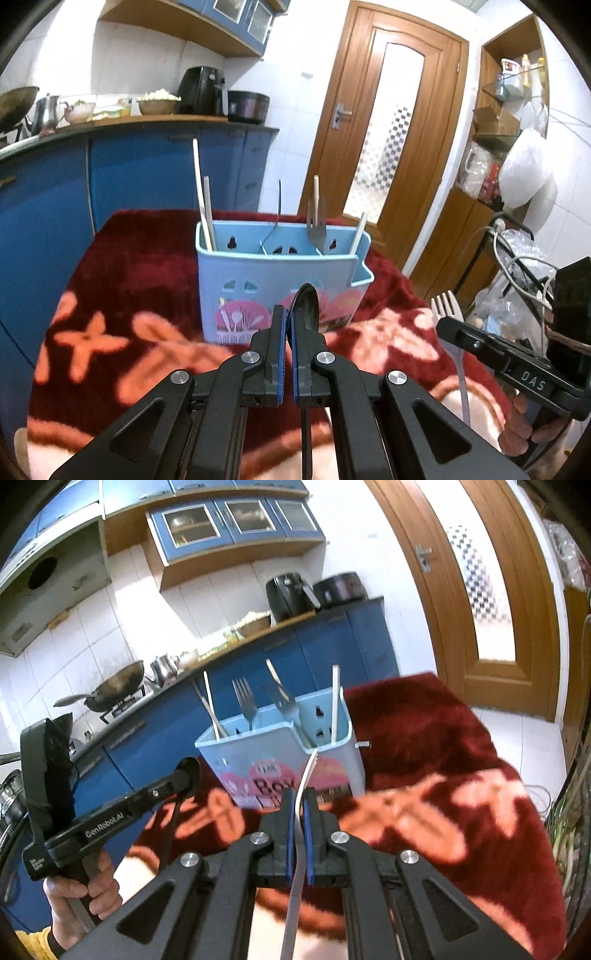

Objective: Organize utensils
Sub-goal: 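Carry the black spoon and white fork into the blue holder, open both tools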

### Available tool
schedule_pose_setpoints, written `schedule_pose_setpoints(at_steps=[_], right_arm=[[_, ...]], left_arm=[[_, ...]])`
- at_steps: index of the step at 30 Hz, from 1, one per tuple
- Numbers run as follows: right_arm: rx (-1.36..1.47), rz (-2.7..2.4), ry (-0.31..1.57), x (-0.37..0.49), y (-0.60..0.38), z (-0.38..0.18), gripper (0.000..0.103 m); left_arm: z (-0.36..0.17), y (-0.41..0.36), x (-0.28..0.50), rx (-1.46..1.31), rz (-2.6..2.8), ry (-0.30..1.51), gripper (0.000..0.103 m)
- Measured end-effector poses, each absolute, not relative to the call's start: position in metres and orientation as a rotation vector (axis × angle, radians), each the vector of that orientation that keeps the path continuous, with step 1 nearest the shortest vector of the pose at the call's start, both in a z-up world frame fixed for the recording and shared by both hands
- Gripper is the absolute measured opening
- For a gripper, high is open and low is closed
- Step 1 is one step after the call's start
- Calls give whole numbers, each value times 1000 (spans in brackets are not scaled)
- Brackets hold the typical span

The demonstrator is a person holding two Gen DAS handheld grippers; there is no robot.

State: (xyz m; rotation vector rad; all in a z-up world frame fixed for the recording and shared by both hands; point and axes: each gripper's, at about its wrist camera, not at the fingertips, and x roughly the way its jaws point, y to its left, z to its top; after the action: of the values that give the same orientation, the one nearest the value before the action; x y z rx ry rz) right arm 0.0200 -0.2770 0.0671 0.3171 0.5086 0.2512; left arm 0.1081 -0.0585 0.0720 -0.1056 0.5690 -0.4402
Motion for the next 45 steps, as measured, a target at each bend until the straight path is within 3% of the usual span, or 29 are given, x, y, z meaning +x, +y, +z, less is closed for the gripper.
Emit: schedule_pose_setpoints(at_steps=[35,45], right_arm=[[394,259,421,57,-293,77,6],[386,258,400,84,-297,84,6]], left_arm=[[132,-50,179,-208,-348,295,2],[112,-53,213,-230,-280,247,2]])
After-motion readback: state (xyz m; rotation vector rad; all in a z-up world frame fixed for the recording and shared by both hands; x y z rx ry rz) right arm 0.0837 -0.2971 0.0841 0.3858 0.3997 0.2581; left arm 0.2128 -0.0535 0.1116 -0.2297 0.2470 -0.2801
